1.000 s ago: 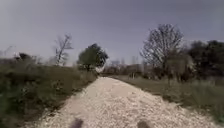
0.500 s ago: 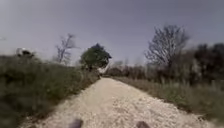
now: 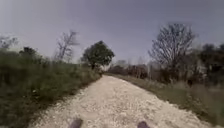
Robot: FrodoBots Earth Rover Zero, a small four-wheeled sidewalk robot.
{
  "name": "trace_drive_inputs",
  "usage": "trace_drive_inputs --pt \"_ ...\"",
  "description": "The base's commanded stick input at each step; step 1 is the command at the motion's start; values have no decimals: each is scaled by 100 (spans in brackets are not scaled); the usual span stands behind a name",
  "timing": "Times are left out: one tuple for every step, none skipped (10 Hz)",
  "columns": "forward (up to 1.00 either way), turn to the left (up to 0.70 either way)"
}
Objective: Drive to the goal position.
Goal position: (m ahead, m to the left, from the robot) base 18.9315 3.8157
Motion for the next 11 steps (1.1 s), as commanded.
trace_drive_inputs --pt "70 0" --pt "70 0" --pt "70 0" --pt "70 0" --pt "70 0" --pt "70 0" --pt "70 0" --pt "70 0" --pt "70 0" --pt "70 0" --pt "70 0"
